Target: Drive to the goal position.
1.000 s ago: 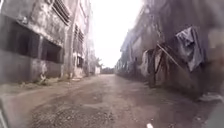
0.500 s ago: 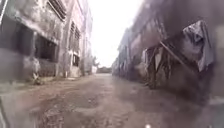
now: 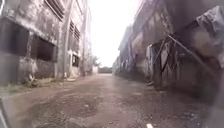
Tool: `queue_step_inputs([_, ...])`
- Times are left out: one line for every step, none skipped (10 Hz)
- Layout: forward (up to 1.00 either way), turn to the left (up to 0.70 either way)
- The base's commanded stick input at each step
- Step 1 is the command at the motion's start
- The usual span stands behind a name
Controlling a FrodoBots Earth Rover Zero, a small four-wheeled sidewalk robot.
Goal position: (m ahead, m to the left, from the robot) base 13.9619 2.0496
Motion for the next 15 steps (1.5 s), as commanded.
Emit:
queue_step_inputs([0.70, 0.00])
queue_step_inputs([0.70, 0.00])
queue_step_inputs([0.70, 0.00])
queue_step_inputs([0.70, 0.00])
queue_step_inputs([0.70, 0.00])
queue_step_inputs([0.70, 0.00])
queue_step_inputs([0.70, 0.00])
queue_step_inputs([0.70, 0.00])
queue_step_inputs([0.70, 0.11])
queue_step_inputs([0.70, 0.25])
queue_step_inputs([0.70, 0.17])
queue_step_inputs([0.70, 0.03])
queue_step_inputs([0.70, 0.00])
queue_step_inputs([0.70, 0.00])
queue_step_inputs([0.70, 0.00])
